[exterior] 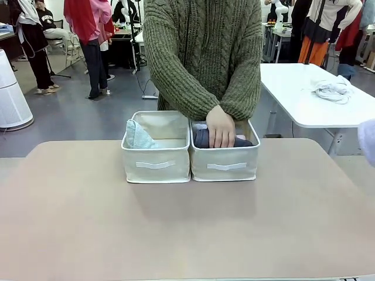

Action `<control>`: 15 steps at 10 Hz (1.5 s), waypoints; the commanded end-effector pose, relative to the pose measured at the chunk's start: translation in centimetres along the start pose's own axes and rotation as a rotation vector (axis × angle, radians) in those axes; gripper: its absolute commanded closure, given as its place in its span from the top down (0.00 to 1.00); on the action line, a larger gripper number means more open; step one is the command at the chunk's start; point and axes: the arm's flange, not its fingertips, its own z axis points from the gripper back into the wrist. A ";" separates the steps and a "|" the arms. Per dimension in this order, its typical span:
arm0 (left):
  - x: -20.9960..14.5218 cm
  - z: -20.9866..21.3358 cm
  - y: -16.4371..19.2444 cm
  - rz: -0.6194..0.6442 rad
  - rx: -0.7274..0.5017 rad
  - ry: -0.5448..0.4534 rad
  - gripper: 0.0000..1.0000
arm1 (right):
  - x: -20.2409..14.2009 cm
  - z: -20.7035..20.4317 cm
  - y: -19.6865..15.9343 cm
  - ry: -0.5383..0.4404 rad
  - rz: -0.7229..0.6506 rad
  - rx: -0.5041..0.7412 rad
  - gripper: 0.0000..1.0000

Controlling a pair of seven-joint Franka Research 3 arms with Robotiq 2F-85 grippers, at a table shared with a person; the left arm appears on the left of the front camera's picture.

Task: Sort the towels based on their folding style.
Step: Pick up another triangle-folded towel from the table and place it in the left Fabric basket.

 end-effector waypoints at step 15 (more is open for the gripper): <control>0.0 0.0 -0.2 -0.007 0.001 -0.002 1.00 | -5.4 3.1 12.5 -0.023 0.772 -0.119 0.18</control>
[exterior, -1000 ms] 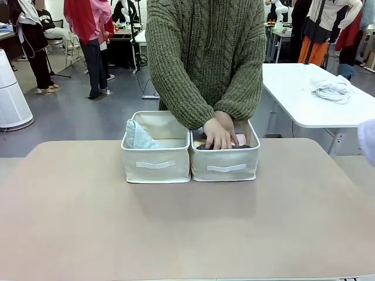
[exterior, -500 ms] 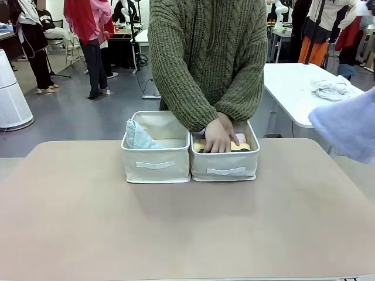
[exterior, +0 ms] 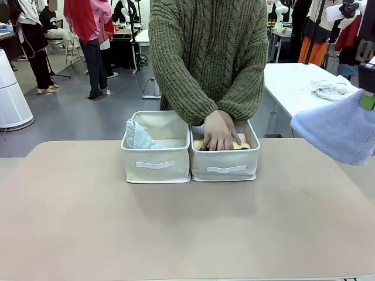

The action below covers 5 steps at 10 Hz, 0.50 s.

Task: Sort the towels based on their folding style.
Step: Pick up another triangle-folded towel from the table and place it in the left Fabric basket.

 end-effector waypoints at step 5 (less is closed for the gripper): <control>0.0 0.1 -0.2 -0.006 0.001 -0.002 1.00 | 0.4 0.0 0.1 0.001 0.001 0.005 0.18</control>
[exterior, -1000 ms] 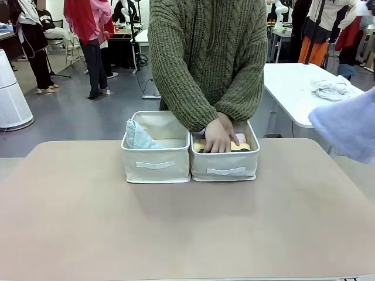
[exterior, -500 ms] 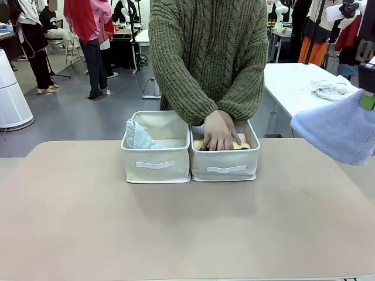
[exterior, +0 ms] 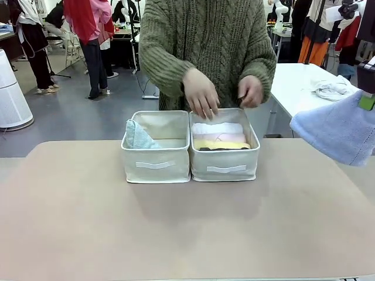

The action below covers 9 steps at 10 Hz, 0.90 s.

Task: Sort the towels based on their folding style.
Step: Pick up another triangle-folded towel from the table and place it in the left Fabric basket.

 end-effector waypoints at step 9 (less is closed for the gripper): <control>0.0 0.1 -0.2 -0.006 0.001 -0.002 1.00 | 19.5 8.6 9.7 -0.248 0.691 -0.096 0.18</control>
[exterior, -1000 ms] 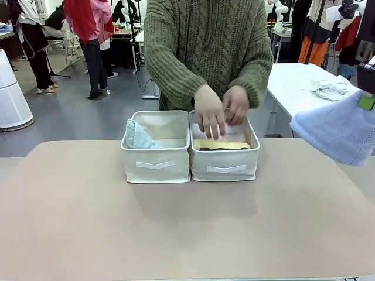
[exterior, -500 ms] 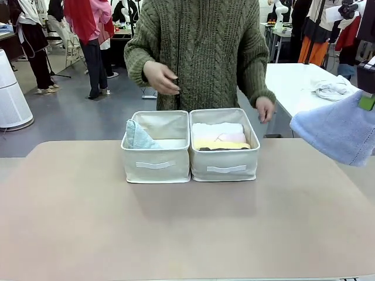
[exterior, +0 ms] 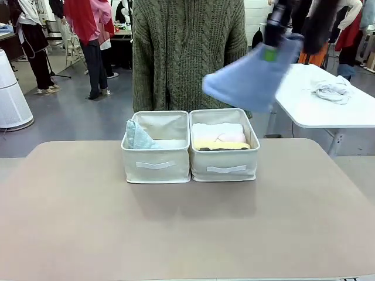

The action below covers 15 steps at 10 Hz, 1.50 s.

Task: Sort the towels based on their folding style.
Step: Pick up another triangle-folded towel from the table and place it in the left Fabric basket.

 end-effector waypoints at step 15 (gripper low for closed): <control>-0.1 0.1 -0.2 -0.005 0.001 -0.002 1.00 | 20.1 -12.6 -0.1 0.000 0.362 0.066 0.18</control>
